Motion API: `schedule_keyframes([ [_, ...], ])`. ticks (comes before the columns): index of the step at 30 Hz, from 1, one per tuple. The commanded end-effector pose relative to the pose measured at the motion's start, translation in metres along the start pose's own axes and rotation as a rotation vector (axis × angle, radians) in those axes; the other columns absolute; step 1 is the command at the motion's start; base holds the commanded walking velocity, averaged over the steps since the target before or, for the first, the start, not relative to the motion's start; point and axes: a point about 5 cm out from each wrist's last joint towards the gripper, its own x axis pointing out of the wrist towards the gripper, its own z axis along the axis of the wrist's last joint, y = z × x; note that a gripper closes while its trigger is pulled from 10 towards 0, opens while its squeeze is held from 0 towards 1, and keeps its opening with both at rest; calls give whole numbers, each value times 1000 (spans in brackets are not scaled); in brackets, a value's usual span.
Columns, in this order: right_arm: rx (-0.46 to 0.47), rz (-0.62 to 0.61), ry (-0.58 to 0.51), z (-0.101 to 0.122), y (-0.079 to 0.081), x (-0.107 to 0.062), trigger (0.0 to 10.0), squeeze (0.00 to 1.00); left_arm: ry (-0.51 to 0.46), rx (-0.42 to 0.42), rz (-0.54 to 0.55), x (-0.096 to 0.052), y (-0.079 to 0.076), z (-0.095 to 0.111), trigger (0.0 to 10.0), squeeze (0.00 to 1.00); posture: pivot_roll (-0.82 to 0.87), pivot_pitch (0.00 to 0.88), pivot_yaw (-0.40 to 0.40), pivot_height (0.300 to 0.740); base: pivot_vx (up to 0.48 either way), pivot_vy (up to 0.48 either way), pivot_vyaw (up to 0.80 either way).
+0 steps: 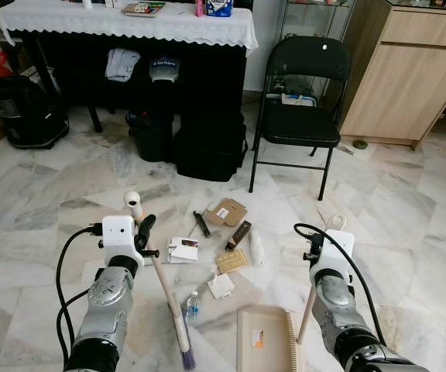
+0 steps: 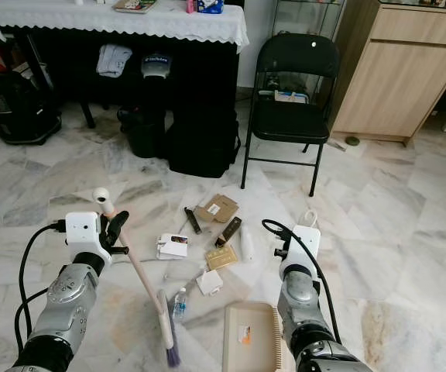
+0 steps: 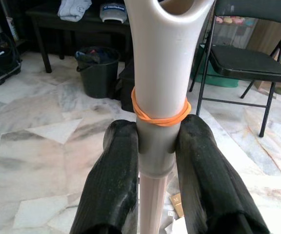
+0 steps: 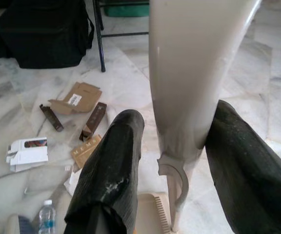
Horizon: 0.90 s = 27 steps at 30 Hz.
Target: Sweep floor
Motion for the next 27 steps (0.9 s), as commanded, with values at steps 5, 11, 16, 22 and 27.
schedule_keyframes([
  [5,-31,44,33,-2,4,0,10000,0,-19,1,-11,2,-2,6,10000,0,45,0,-45,740,0,0,0],
  [11,-107,143,53,0,7,2,10000,0,-23,2,-13,2,-2,7,10000,0,40,0,-49,740,0,0,0],
  [16,-172,245,57,1,11,1,10000,0,-27,3,-19,3,-3,7,10000,0,37,0,-52,740,0,0,0],
  [22,-201,294,48,1,13,-1,10000,0,-28,2,-22,3,-4,7,10000,0,35,0,-51,740,0,0,0],
  [27,-194,302,67,-5,13,-3,10000,1000,-30,3,-26,4,-4,8,10000,0,37,0,-50,740,0,0,0],
])
